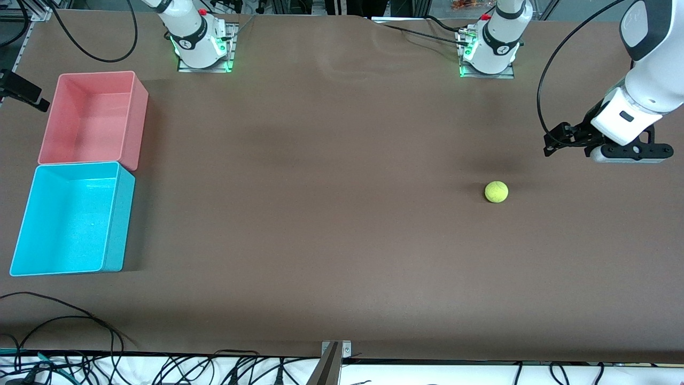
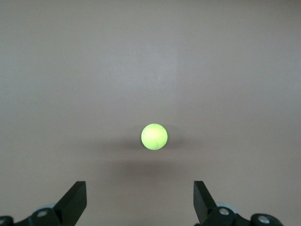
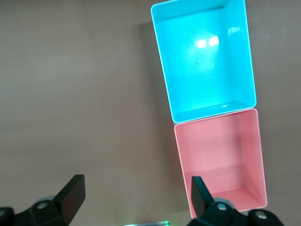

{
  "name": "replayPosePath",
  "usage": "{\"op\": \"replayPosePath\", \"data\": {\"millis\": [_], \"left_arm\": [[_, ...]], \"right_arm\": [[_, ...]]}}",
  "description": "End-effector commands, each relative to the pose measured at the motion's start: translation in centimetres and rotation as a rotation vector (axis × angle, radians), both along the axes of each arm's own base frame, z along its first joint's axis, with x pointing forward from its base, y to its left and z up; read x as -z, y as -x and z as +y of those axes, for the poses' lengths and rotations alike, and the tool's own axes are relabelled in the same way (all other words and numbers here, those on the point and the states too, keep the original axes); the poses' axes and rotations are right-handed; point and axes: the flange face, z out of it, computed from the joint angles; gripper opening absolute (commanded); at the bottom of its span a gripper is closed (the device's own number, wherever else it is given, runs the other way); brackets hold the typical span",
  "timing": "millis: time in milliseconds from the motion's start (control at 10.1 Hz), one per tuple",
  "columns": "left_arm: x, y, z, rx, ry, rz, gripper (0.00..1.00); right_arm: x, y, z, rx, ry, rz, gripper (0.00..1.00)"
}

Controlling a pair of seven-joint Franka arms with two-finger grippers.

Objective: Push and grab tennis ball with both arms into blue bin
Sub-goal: 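Lower the left gripper down beside the yellow tennis ball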

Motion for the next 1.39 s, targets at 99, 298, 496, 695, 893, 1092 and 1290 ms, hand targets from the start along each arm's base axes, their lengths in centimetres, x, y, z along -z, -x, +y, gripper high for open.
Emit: {"op": "replayPosePath", "data": {"millis": [99, 298, 496, 695, 893, 1092, 1290], "left_arm": [[3.4, 0.9, 0.1, -0.003, 0.000, -0.030, 1.00], [6.4, 1.3, 0.2, -0.005, 0.001, -0.004, 1.00], [8.0, 1.6, 0.3, -0.014, 0.011, -0.001, 1.00], [10.2, 1.9, 0.6, -0.021, 0.011, 0.002, 1.00], [11.9, 1.6, 0.7, -0.022, 0.011, 0.016, 1.00], [14.5, 1.0, 0.7, -0.025, 0.013, 0.016, 1.00], [16.6, 0.7, 0.7, -0.025, 0.014, 0.032, 1.00]], "right_arm": [[-0.9, 0.2, -0.3, -0.005, -0.014, -0.003, 1.00], [-0.9, 0.2, -0.3, -0.003, -0.014, -0.003, 1.00], [-0.9, 0.2, -0.3, -0.003, -0.014, -0.003, 1.00], [-0.8, 0.3, -0.8, 0.004, -0.015, -0.003, 1.00], [-0.8, 0.3, -1.0, 0.009, -0.018, -0.003, 1.00], [-0.8, 0.3, -0.5, 0.003, -0.016, -0.001, 1.00], [-0.9, 0.3, -0.8, 0.007, -0.018, -0.005, 1.00]]}}
